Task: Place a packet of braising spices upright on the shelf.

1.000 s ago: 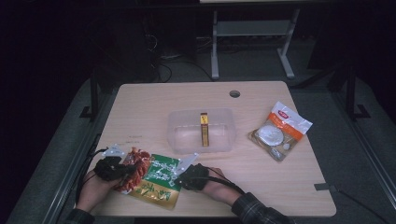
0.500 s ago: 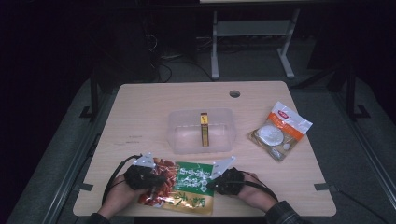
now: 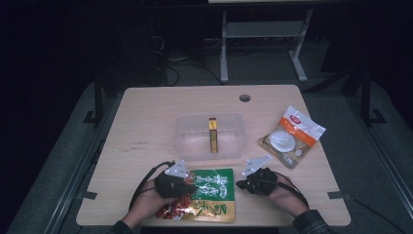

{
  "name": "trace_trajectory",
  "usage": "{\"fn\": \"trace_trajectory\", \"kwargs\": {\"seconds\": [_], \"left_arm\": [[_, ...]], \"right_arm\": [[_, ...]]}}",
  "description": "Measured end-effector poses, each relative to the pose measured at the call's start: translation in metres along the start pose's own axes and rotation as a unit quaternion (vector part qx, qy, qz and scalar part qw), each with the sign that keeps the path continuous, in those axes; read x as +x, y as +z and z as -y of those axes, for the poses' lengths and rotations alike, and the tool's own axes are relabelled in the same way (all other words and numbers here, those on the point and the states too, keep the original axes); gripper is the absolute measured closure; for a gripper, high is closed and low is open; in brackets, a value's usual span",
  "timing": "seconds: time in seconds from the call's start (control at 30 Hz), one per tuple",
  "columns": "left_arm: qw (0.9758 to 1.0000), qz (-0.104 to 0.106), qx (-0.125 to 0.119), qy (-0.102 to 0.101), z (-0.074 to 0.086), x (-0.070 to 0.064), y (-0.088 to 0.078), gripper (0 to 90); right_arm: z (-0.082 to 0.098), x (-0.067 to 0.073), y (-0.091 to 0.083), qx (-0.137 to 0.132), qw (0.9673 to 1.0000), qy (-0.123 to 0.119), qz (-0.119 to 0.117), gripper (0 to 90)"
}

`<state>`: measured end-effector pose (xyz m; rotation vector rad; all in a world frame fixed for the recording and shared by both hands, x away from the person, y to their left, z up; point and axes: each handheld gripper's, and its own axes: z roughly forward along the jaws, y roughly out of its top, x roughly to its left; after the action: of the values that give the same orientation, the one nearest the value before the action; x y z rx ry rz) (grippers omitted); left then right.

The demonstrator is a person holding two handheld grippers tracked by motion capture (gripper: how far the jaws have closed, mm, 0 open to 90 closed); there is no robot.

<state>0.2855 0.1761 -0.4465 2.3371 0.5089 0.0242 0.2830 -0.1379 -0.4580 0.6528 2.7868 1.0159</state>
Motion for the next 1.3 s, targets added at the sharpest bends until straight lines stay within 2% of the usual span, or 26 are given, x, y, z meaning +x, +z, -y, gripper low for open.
{"fn": "trace_trajectory", "kwargs": {"seconds": [0.03, 0.07, 0.1, 0.13, 0.17, 0.2, 0.23, 0.27, 0.3, 0.33, 0.37, 0.4, 0.43, 0.53, 0.57, 0.63, 0.7, 0.8, 1.0, 1.1, 1.17, 1.2, 1.23, 1.3], "left_arm": [[0.9999, -0.008, -0.003, 0.008, 0.000, 0.005, -0.004, 89.9], [0.9998, -0.009, -0.010, 0.013, 0.000, 0.009, -0.008, 89.9], [0.9995, -0.004, -0.014, 0.029, -0.001, 0.020, -0.014, 78.4], [0.9995, -0.004, -0.014, 0.029, -0.001, 0.020, -0.014, 71.5], [0.9988, 0.006, -0.009, 0.048, -0.002, 0.028, -0.013, 66.6], [0.9988, 0.006, -0.009, 0.048, -0.002, 0.028, -0.013, 63.5], [0.9986, 0.011, -0.006, 0.052, -0.002, 0.031, -0.011, 63.5], [0.9983, 0.019, 0.002, 0.055, -0.003, 0.033, -0.009, 58.2], [0.9977, 0.021, 0.007, 0.065, -0.004, 0.034, -0.006, 49.7], [0.9974, 0.018, 0.009, 0.070, -0.004, 0.036, -0.003, 49.7], [0.9974, 0.022, 0.007, 0.068, -0.004, 0.037, -0.001, 42.9], [0.9972, 0.029, 0.007, 0.069, -0.004, 0.039, 0.002, 42.9], [0.9973, 0.026, 0.010, 0.068, -0.002, 0.040, 0.007, 37.1], [0.9969, 0.027, 0.016, 0.072, -0.001, 0.041, 0.010, 34.6], [0.9971, 0.025, 0.015, 0.071, -0.001, 0.043, 0.012, 29.9], [0.9969, 0.023, 0.014, 0.074, -0.001, 0.044, 0.013, 29.1], [0.9973, 0.024, 0.012, 0.068, -0.001, 0.046, 0.015, 24.1], [0.9972, 0.036, 0.014, 0.064, 0.000, 0.047, 0.016, 24.5], [0.9973, 0.027, 0.014, 0.066, 0.002, 0.043, 0.016, 27.9], [0.9970, 0.020, 0.011, 0.074, 0.004, 0.036, 0.014, 42.3], [0.9972, 0.016, 0.009, 0.073, 0.004, 0.034, 0.013, 47.7], [0.9970, 0.012, 0.012, 0.076, 0.004, 0.034, 0.013, 47.7], [0.9970, 0.008, 0.011, 0.076, 0.004, 0.032, 0.013, 54.4], [0.9964, 0.001, 0.015, 0.084, 0.003, 0.031, 0.012, 56.4]], "right_arm": [[-0.002, 0.002, -0.004, -0.020, 0.9997, 0.015, -0.005, 85.3], [-0.002, 0.002, -0.004, -0.020, 0.9997, 0.015, -0.005, 85.3], [-0.004, 0.001, -0.006, -0.027, 0.9995, 0.015, -0.007, 76.5], [-0.004, 0.001, -0.006, -0.027, 0.9995, 0.015, -0.007, 76.5], [-0.003, 0.004, -0.007, -0.033, 0.9989, 0.028, -0.015, 67.4], [-0.003, 0.004, -0.007, -0.033, 0.9989, 0.028, -0.015, 67.4], [-0.003, 0.004, -0.007, -0.033, 0.9988, 0.031, -0.018, 61.8], [-0.002, 0.005, -0.007, -0.032, 0.9990, 0.029, -0.015, 56.5], [-0.002, 0.007, -0.008, -0.036, 0.9984, 0.037, -0.022, 52.8], [-0.002, 0.007, -0.008, -0.036, 0.9984, 0.037, -0.022, 52.8], [-0.002, 0.008, -0.009, -0.037, 0.9984, 0.037, -0.019, 48.3], [-0.002, 0.008, -0.009, -0.037, 0.9984, 0.037, -0.019, 48.3], [-0.001, 0.010, -0.011, -0.039, 0.9982, 0.041, -0.021, 46.3], [0.000, 0.010, -0.013, -0.043, 0.9981, 0.040, -0.020, 45.0], [0.001, 0.011, -0.015, -0.044, 0.9980, 0.042, -0.020, 44.3], [0.002, 0.011, -0.016, -0.044, 0.9979, 0.041, -0.022, 44.0], [0.002, 0.010, -0.016, -0.046, 0.9978, 0.042, -0.022, 43.9], [0.002, 0.011, -0.016, -0.048, 0.9977, 0.041, -0.024, 43.8], [0.001, 0.010, -0.018, -0.053, 0.9973, 0.044, -0.024, 43.5], [0.002, 0.009, -0.021, -0.059, 0.9969, 0.047, -0.023, 43.5], [0.002, 0.008, -0.021, -0.063, 0.9966, 0.048, -0.023, 43.5], [0.002, 0.008, -0.021, -0.063, 0.9966, 0.048, -0.023, 43.5], [0.001, 0.007, -0.022, -0.065, 0.9965, 0.048, -0.022, 43.5], [0.001, 0.008, -0.023, -0.066, 0.9963, 0.050, -0.021, 42.8]]}}
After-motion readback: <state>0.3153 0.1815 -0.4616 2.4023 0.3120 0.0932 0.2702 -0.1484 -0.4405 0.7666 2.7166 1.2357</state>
